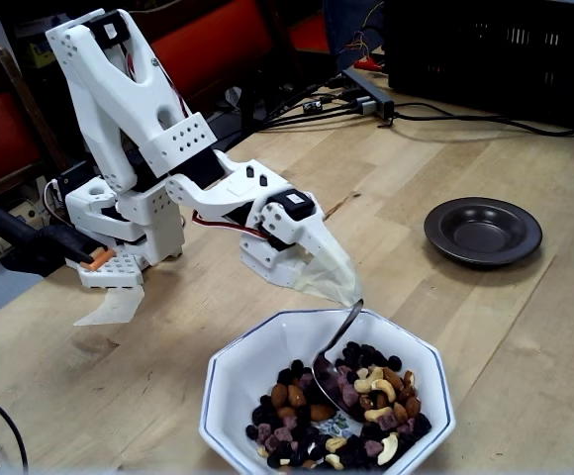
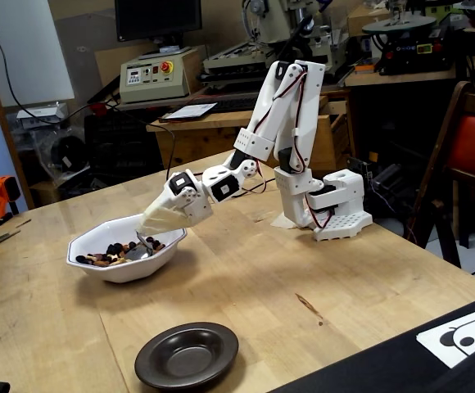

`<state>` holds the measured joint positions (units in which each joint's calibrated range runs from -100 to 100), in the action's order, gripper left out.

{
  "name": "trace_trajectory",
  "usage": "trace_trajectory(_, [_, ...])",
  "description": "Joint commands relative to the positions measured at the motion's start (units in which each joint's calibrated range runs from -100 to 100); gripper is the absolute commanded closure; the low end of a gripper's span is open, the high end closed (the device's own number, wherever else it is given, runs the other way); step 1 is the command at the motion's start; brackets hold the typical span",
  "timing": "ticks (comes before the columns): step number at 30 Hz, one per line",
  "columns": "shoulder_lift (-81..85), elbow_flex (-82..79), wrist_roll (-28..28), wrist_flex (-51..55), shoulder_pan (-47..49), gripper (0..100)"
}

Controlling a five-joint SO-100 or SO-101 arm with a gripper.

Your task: Use spoon to transfer food from the white bowl to brown plate

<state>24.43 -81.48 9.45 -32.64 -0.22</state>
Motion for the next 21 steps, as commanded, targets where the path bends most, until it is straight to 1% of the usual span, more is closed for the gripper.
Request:
trace_trajectory(1, [0.77,1.13,-2.34,-0.41,1.03,98])
trace_trajectory(9, [0.86,1.22,-6.11,-1.28,1.03,98])
trace_trajectory(15, [0.77,0.69,-8.21,-9.50,1.03,98])
trace_trajectory(21, [0.77,0.42,-8.40,-15.50,1.03,98])
